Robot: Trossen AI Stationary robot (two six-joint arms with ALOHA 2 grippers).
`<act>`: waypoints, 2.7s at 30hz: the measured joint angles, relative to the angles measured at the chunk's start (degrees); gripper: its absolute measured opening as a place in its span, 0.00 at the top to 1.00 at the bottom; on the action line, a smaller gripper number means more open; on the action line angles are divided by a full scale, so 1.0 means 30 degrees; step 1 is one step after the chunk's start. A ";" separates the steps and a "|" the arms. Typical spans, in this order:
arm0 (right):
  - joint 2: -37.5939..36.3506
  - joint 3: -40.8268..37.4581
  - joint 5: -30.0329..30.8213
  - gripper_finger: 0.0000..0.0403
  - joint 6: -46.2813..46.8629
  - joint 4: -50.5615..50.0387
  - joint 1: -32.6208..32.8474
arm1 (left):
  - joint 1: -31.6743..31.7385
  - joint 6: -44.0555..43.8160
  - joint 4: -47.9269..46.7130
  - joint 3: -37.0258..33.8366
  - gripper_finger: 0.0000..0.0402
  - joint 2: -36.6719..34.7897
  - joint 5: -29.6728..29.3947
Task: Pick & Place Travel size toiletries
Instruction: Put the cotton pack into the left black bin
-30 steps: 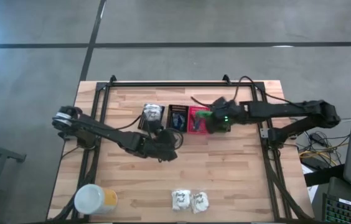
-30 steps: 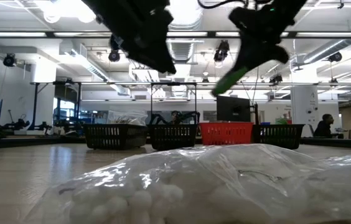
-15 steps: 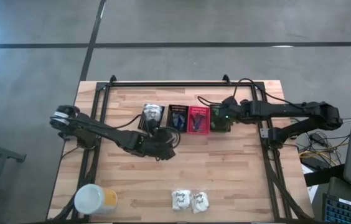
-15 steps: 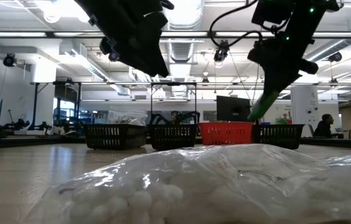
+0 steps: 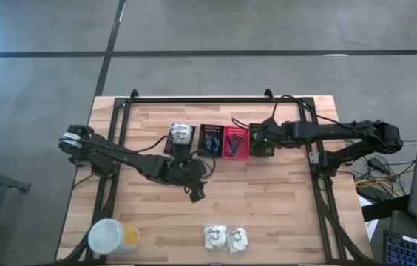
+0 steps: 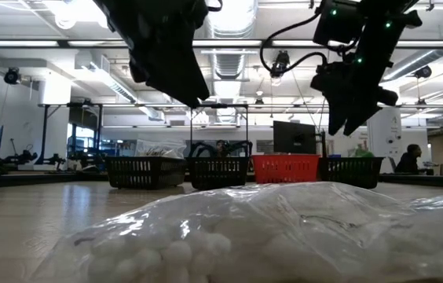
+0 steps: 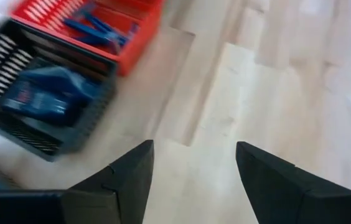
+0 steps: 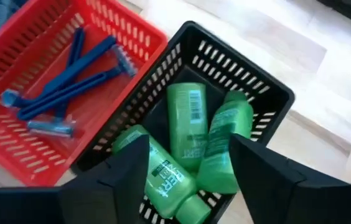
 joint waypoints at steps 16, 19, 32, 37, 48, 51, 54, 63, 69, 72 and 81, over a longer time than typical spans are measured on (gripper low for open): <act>-0.1643 0.0000 -0.1405 0.29 -0.2006 -0.0313 0.4077 | -0.2086 -0.0757 0.2983 0.0107 0.42 0.2083 0.7665; -0.1670 0.0000 -0.1444 0.27 -0.2006 -0.0329 0.4830 | -0.3010 -0.1770 0.3283 0.0747 0.42 0.3072 0.7762; -0.1694 -0.0036 -0.1233 0.30 -0.2002 -0.0287 0.6653 | -0.3762 -0.8002 0.2876 0.1530 0.42 0.5910 0.6306; -0.1694 -0.0036 -0.1211 0.34 -0.2010 -0.0199 0.6645 | -0.3723 -0.7505 0.3889 0.1530 0.42 0.6162 0.6375; -0.1694 -0.0036 -0.1160 0.40 -0.2006 -0.0135 0.6645 | -0.3746 -0.6583 0.5380 0.1625 0.42 0.7308 0.6931; -0.1694 -0.0036 -0.1034 0.41 -0.2006 -0.0130 0.6645 | -0.3701 -0.6549 0.5343 0.1604 0.45 0.7228 0.7302; -0.1694 -0.0036 -0.0538 0.41 -0.2006 -0.0127 0.6638 | -0.3660 -0.6536 0.5325 0.1581 0.52 0.7184 0.8109; -0.1694 -0.0036 -0.0070 0.39 -0.2006 -0.0076 0.6631 | -0.3669 -0.6490 0.5321 0.1559 0.87 0.7171 1.0576; -0.1688 -0.0036 0.0276 0.37 -0.2155 -0.0069 0.6631 | -0.3491 -0.6033 0.4076 0.1587 0.98 0.5857 1.0227; -0.1687 -0.0036 0.0297 0.38 -0.2688 0.0038 0.6631 | -0.3286 -0.5342 0.1102 0.1755 0.99 0.4330 0.8897; -0.1687 -0.0036 0.0362 0.44 -0.3237 0.0917 0.6617 | -0.1095 -0.3958 -1.1612 0.2608 1.00 -0.2603 -0.0533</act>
